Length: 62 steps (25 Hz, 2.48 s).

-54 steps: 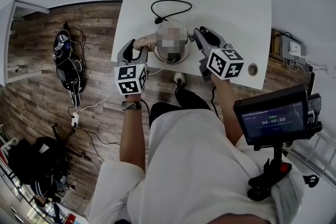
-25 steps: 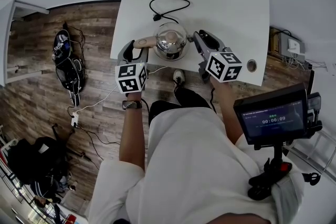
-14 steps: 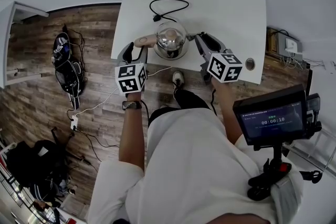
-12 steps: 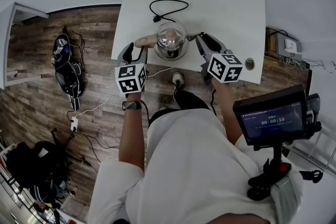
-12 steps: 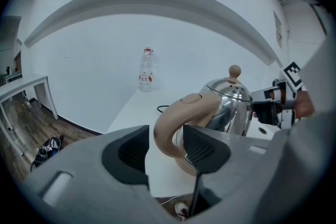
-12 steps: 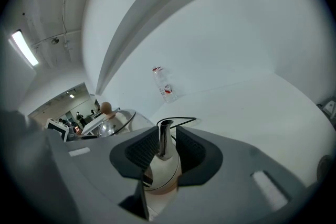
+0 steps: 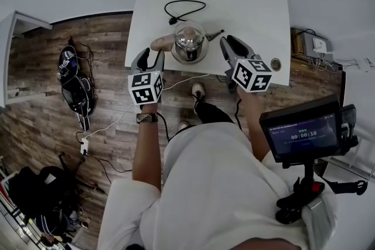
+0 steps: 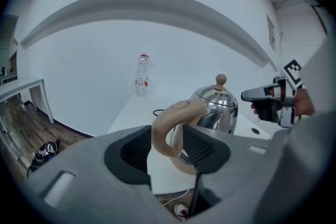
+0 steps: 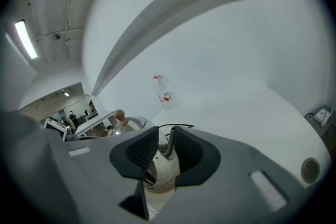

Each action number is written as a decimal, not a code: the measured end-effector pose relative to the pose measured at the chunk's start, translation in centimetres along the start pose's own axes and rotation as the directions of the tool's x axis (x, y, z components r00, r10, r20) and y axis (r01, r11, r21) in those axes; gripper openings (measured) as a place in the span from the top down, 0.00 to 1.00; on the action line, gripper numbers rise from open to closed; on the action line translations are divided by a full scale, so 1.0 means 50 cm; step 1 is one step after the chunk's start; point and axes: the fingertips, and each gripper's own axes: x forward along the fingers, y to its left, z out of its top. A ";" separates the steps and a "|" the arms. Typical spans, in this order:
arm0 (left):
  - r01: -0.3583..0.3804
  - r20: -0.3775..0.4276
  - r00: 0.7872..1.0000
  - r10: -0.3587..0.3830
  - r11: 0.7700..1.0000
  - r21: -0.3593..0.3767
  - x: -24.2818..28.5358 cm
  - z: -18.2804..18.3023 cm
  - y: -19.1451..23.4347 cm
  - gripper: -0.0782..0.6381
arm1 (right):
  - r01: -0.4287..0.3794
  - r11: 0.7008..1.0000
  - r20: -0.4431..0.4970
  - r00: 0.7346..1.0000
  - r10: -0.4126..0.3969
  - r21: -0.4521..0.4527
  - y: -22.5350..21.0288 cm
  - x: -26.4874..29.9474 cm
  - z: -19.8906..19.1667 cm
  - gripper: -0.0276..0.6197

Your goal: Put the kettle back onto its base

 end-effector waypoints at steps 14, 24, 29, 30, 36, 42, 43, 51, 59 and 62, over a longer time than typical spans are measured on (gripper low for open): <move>0.099 0.164 0.980 -0.118 0.988 0.119 -0.188 0.086 -0.084 0.80 | 0.044 0.992 0.118 0.993 -0.030 -0.115 0.133 -0.192 0.029 0.90; 0.128 0.265 0.949 -0.168 0.978 0.163 -0.390 0.084 -0.128 0.85 | 0.057 0.984 0.237 0.971 -0.016 -0.168 0.275 -0.375 0.024 0.95; 0.143 0.286 0.939 -0.193 0.972 0.185 -0.404 0.113 -0.148 0.85 | 0.072 0.976 0.265 0.964 -0.016 -0.204 0.287 -0.393 0.048 0.95; 0.148 0.300 0.932 -0.202 0.970 0.194 -0.432 0.116 -0.154 0.85 | 0.076 0.974 0.276 0.961 -0.014 -0.215 0.306 -0.414 0.046 0.95; 0.160 0.383 0.889 -0.252 0.954 0.255 -0.607 0.122 -0.191 0.85 | 0.081 0.958 0.357 0.934 0.023 -0.274 0.433 -0.542 0.032 0.95; 0.159 0.395 0.876 -0.278 0.938 0.308 -0.615 0.137 -0.226 0.85 | 0.094 0.945 0.361 0.932 0.027 -0.314 0.441 -0.549 0.040 0.95; 0.162 0.394 0.875 -0.282 0.936 0.311 -0.613 0.135 -0.232 0.85 | 0.098 0.943 0.360 0.933 0.025 -0.318 0.439 -0.551 0.037 0.95; 0.174 0.420 0.851 -0.314 0.924 0.339 -0.716 0.119 -0.259 0.85 | 0.123 0.939 0.381 0.924 0.009 -0.321 0.495 -0.641 0.007 0.95; 0.182 0.414 0.847 -0.332 0.914 0.363 -0.716 0.130 -0.264 0.85 | 0.125 0.939 0.391 0.920 0.011 -0.319 0.505 -0.643 0.015 0.95; 0.185 0.405 0.850 -0.338 0.910 0.370 -0.712 0.132 -0.266 0.85 | 0.128 0.940 0.391 0.920 0.007 -0.317 0.504 -0.644 0.015 0.95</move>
